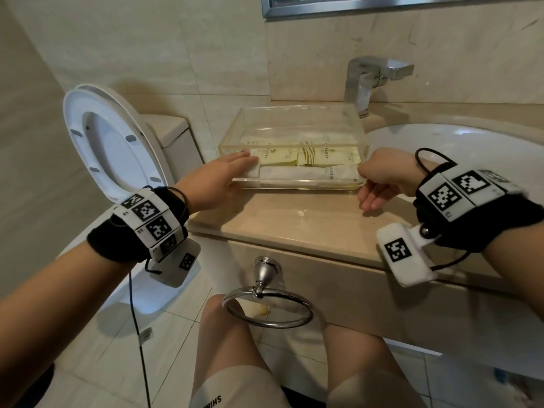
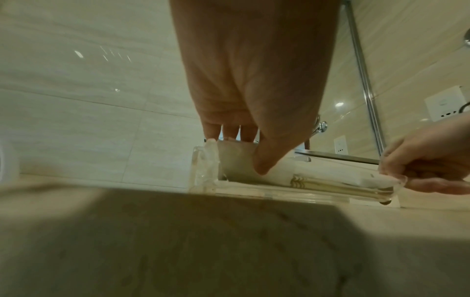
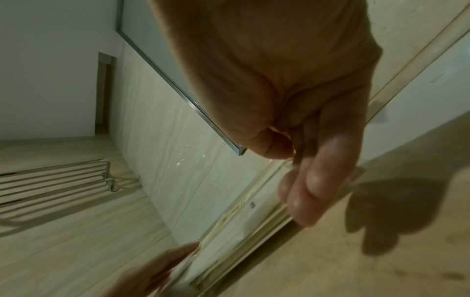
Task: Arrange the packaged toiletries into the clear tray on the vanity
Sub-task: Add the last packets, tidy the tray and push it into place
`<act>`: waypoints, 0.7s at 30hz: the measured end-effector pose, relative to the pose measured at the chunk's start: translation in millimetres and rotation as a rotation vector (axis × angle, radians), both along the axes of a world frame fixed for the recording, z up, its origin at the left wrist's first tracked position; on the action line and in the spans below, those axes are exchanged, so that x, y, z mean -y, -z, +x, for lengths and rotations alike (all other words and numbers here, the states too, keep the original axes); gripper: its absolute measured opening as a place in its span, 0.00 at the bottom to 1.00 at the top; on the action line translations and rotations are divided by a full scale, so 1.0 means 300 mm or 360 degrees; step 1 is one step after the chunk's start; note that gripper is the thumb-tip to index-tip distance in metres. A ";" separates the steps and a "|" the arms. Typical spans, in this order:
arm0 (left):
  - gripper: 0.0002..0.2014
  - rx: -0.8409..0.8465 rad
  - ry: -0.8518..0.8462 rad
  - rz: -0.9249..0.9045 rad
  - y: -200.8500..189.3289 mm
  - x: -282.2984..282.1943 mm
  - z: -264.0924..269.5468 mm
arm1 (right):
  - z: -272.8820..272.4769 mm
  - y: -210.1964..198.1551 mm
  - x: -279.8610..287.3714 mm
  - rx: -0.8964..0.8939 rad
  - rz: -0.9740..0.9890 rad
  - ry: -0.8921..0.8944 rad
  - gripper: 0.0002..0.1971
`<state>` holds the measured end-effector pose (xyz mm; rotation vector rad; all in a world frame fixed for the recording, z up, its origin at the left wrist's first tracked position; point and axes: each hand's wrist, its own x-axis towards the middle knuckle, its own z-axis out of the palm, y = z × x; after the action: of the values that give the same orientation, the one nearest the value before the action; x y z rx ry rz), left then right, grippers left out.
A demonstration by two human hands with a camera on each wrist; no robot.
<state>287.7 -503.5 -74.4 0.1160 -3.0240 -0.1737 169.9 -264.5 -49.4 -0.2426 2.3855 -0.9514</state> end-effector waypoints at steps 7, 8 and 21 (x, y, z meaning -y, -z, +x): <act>0.32 -0.0212 -0.0093 -0.0112 -0.009 0.024 -0.032 | -0.017 -0.001 0.017 0.0009 -0.0045 0.0029 0.17; 0.33 -0.0239 -0.0111 -0.0132 -0.012 0.026 -0.037 | -0.021 -0.001 0.019 0.0012 -0.0049 0.0032 0.17; 0.52 -0.0304 -0.0556 0.0451 -0.028 0.050 -0.096 | -0.068 -0.001 0.027 -0.0003 -0.0083 0.0114 0.23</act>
<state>258.8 -518.4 -66.0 0.6075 -2.7160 -0.5433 149.5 -272.6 -49.0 -0.1788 2.3874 -1.0474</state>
